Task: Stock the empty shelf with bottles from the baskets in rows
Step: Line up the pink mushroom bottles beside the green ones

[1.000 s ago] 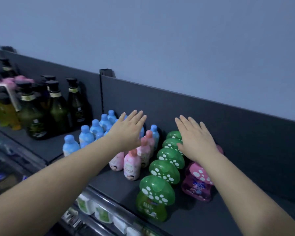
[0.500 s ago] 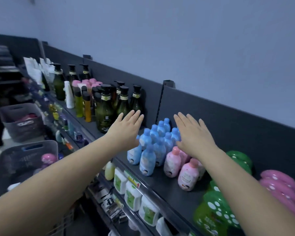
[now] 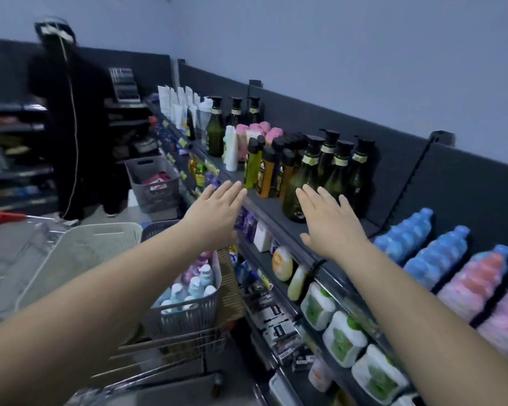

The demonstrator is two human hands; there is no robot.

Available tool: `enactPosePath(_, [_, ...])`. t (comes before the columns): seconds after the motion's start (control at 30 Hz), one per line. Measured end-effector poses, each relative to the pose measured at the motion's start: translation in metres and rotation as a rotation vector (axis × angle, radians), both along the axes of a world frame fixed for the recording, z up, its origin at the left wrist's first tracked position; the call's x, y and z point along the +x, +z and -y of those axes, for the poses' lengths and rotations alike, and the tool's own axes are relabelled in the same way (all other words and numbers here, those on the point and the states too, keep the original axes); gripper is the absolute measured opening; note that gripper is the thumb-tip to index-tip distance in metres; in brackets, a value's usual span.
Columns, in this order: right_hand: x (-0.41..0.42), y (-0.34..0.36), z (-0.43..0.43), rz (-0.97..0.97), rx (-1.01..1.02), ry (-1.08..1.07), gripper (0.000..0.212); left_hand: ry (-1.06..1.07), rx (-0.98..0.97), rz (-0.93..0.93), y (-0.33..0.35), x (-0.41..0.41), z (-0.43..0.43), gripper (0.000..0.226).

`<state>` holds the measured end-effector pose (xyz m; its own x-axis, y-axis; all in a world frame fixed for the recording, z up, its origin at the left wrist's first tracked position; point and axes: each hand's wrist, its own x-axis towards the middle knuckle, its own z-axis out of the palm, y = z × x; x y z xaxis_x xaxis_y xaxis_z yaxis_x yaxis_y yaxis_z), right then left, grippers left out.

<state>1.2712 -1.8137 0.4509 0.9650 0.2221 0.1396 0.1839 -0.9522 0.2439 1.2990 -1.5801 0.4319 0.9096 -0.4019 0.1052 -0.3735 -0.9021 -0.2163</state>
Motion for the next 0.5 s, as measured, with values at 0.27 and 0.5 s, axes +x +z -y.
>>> enactPosePath(0.27, [0.041,-0.036,-0.122,-0.059,0.051,0.172,0.087,0.164,-0.032,-0.061,-0.037,0.009,-0.114,0.093])
enactPosePath(0.5, [0.093,-0.090,-0.174,-0.197,0.090,0.260,0.088,0.302,-0.058,-0.201,-0.091,0.025,-0.172,0.090])
